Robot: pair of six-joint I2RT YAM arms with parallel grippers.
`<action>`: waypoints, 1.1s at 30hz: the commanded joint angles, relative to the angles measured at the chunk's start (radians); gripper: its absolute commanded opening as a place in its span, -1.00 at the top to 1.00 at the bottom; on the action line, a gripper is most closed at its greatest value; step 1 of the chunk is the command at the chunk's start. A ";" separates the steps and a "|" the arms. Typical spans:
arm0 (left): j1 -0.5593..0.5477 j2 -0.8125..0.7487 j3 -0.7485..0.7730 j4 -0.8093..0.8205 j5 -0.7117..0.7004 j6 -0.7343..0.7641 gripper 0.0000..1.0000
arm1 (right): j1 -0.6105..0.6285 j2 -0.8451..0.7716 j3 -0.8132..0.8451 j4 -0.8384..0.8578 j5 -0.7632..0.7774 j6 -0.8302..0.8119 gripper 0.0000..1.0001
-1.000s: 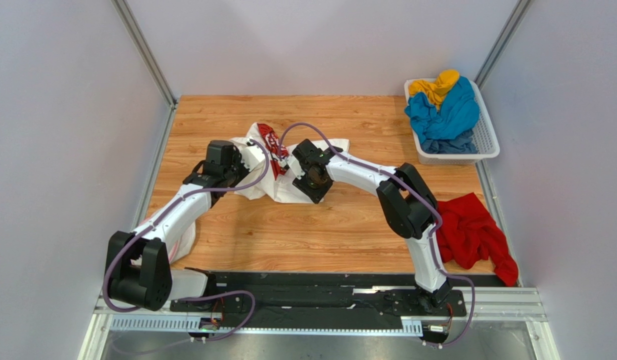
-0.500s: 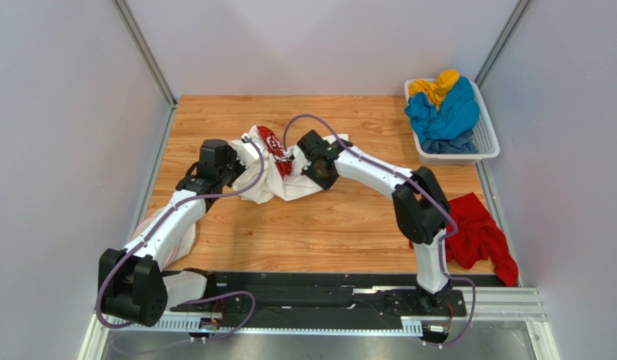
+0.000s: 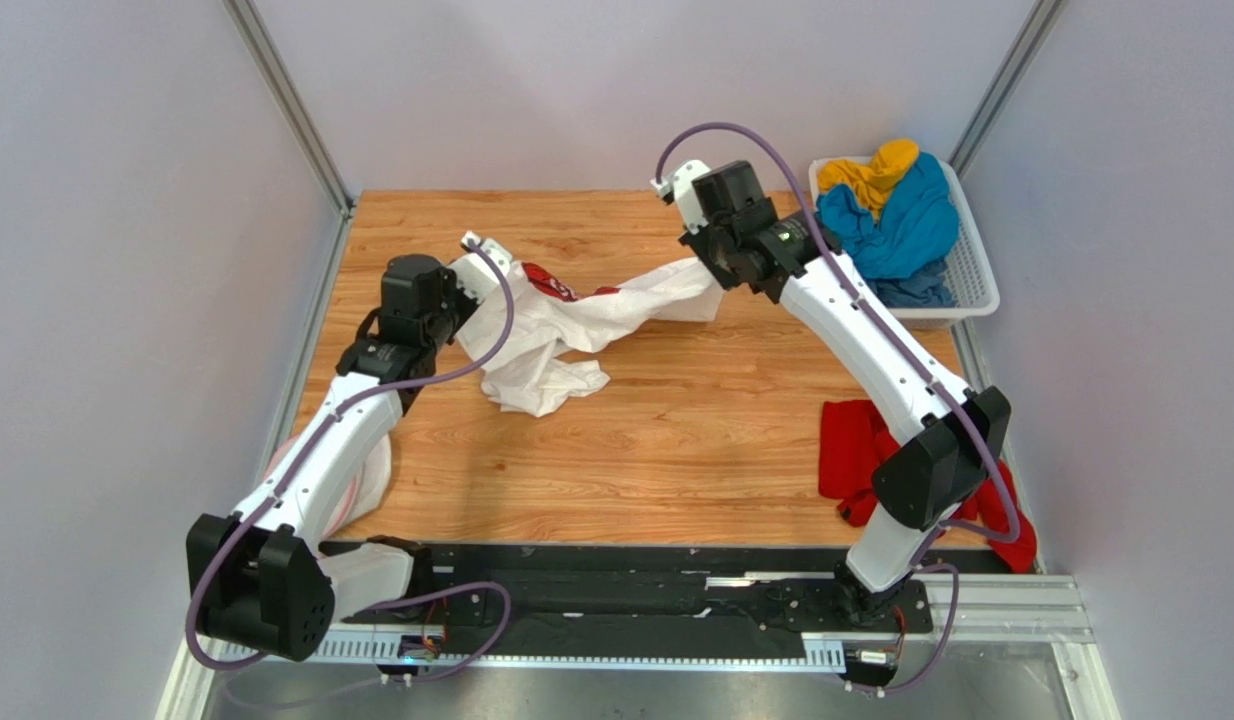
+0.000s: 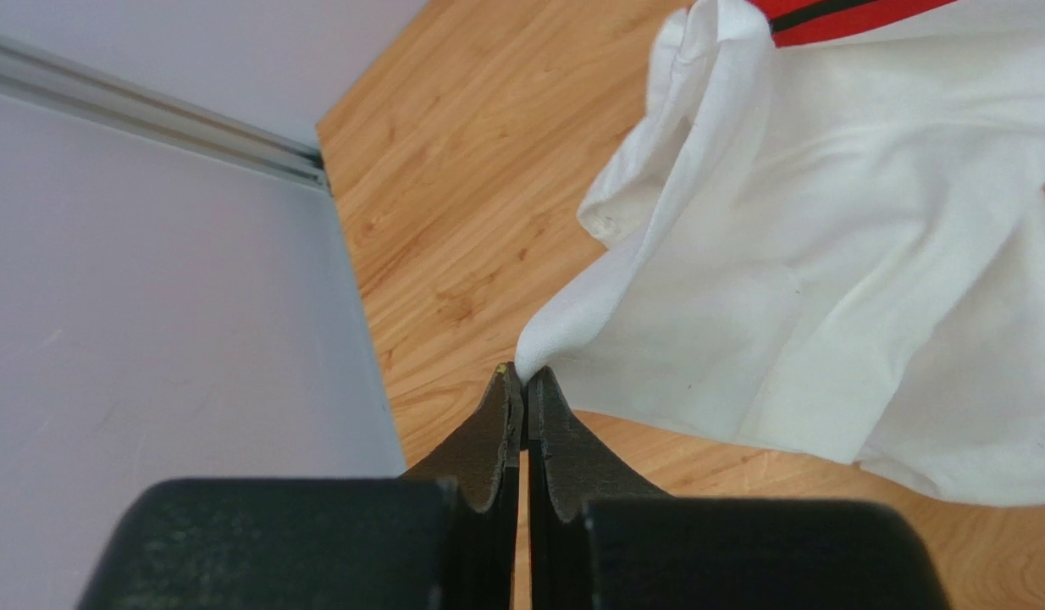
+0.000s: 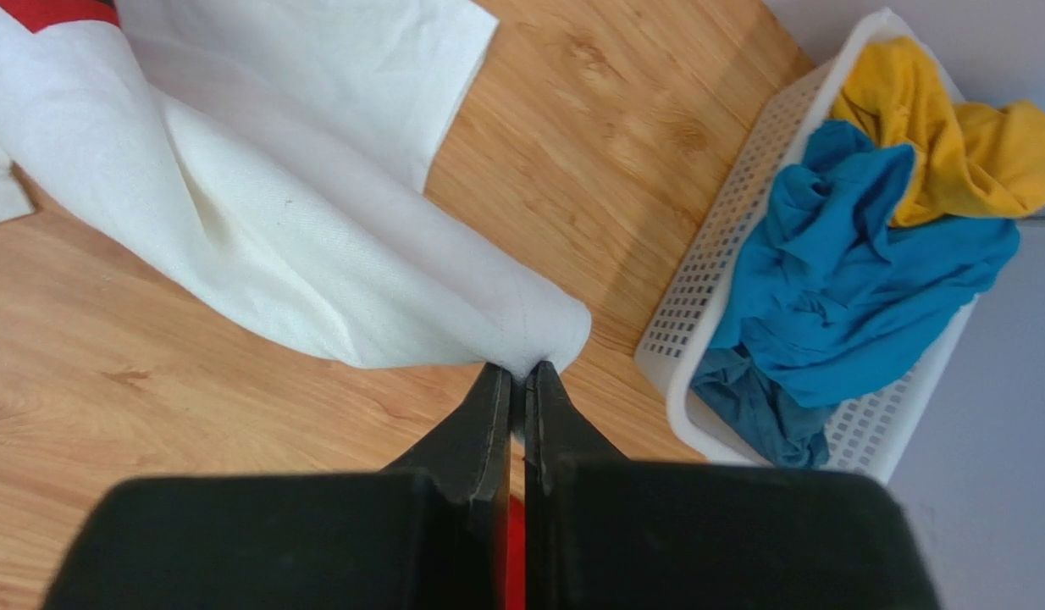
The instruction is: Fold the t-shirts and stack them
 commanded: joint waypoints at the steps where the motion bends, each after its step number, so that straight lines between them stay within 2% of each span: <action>1: 0.048 -0.043 0.067 0.077 -0.047 -0.085 1.00 | -0.089 -0.050 0.084 -0.013 0.054 -0.037 1.00; 7: 0.060 -0.053 0.182 0.023 0.001 -0.125 1.00 | -0.183 -0.056 0.207 -0.013 0.027 -0.044 1.00; 11: 0.060 -0.025 0.366 -0.072 0.065 -0.162 1.00 | -0.215 -0.036 0.317 -0.025 0.030 -0.044 1.00; 15: 0.060 -0.004 0.458 -0.138 0.088 -0.159 1.00 | -0.218 -0.044 0.326 -0.110 -0.011 -0.034 1.00; 19: 0.060 -0.036 0.423 -0.149 0.099 -0.120 1.00 | -0.217 -0.122 0.189 -0.125 -0.064 -0.029 1.00; 25: 0.060 -0.138 0.278 -0.169 0.121 -0.077 1.00 | -0.217 -0.249 0.005 -0.189 -0.137 -0.038 1.00; 30: 0.060 -0.232 0.192 -0.204 0.127 -0.031 1.00 | -0.217 -0.314 -0.050 -0.295 -0.249 -0.037 1.00; 33: 0.060 -0.228 0.179 -0.207 0.104 0.004 1.00 | -0.218 -0.320 -0.077 -0.295 -0.295 -0.032 1.00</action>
